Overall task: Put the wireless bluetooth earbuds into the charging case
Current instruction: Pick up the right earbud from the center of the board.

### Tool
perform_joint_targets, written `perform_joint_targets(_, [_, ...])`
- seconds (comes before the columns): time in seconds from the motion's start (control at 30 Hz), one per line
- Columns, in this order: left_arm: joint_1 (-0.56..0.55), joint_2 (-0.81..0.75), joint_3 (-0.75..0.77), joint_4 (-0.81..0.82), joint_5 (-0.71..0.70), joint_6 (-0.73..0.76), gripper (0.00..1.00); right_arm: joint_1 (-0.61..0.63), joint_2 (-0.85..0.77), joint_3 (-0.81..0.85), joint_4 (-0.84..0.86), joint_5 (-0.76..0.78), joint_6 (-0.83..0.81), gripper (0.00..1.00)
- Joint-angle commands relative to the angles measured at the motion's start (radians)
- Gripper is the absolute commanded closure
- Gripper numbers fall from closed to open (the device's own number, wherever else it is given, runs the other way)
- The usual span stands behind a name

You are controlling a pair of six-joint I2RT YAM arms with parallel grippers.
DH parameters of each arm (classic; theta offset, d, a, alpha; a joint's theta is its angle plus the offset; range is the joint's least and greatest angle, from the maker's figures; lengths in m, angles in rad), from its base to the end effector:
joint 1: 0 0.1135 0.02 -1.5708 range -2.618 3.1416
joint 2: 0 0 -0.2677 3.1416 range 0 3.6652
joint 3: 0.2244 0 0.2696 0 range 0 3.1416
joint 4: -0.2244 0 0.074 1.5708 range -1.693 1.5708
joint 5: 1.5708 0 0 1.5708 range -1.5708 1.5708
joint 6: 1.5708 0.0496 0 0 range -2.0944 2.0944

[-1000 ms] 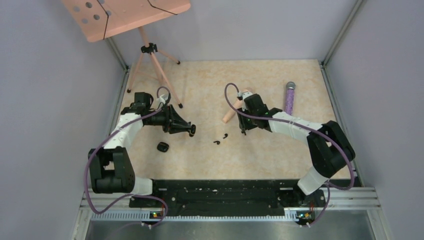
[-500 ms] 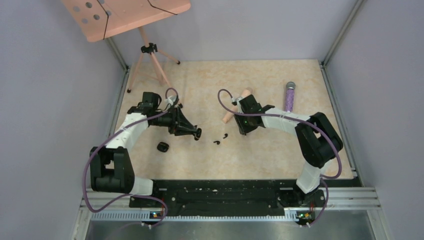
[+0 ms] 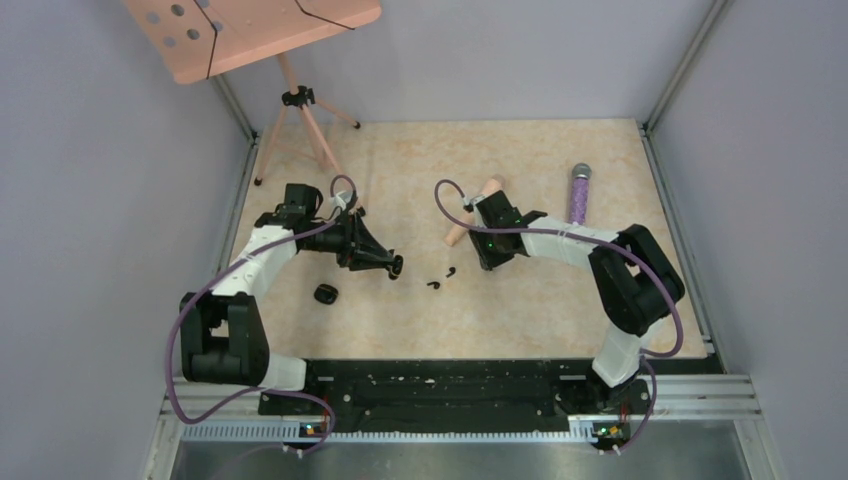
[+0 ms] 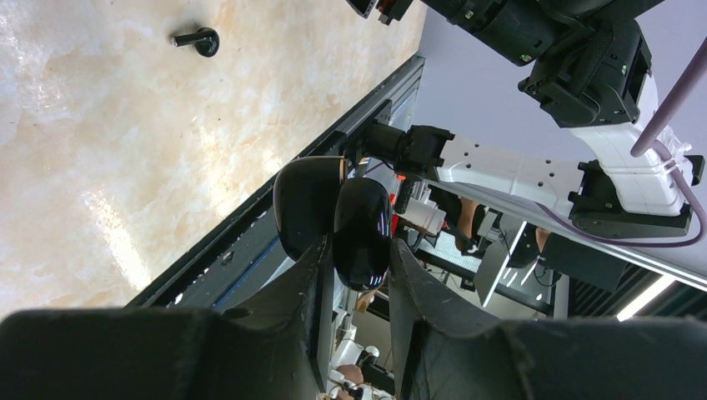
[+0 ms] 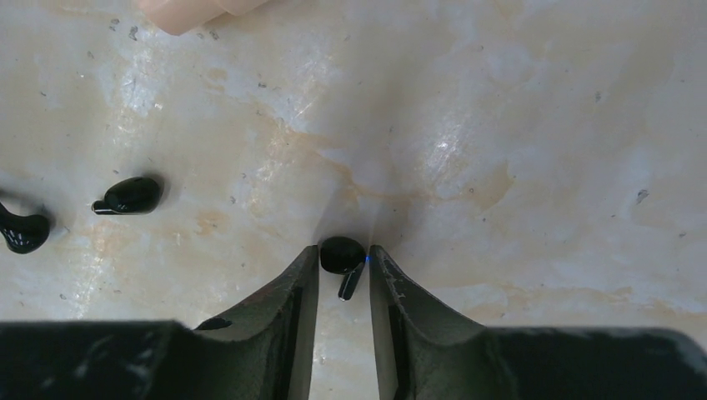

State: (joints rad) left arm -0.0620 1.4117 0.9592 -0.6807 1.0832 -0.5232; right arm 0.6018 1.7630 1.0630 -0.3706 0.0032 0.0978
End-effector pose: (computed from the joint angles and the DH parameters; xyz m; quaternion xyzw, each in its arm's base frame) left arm 0.2782 -0.0612 0.2288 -0.0822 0.8399 -0.5355 0.0329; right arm 0.3052 0.2094 0.1444 -0.2412 0.9384 0.0834 0.2330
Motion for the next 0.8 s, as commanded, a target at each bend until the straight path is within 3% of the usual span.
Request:
perform_joint_targets(0.0, [-0.001,-0.003,0.01,0.018,0.014,0.002,1.0,0.009,0.04,0.039,0.006,0.028,0.023,0.74])
perform_joint_targets(0.2, [-0.01,0.015,0.005,0.011,0.014,0.023,1.0,0.009,0.016,0.028,0.013,0.027,0.04,0.92])
perform_joint_targets(0.37, [-0.081,0.125,0.025,-0.064,0.029,0.096,1.0,0.008,-0.064,-0.012,0.066,0.011,0.029,0.93])
perform_joint_targets(0.63, [-0.184,0.245,0.1,0.109,0.086,-0.055,1.0,0.008,-0.325,-0.192,0.296,0.01,0.002,0.94])
perform_joint_targets(0.77, [-0.206,0.32,0.175,0.109,0.132,-0.066,1.0,0.008,-0.453,-0.278,0.456,-0.048,-0.011,0.94])
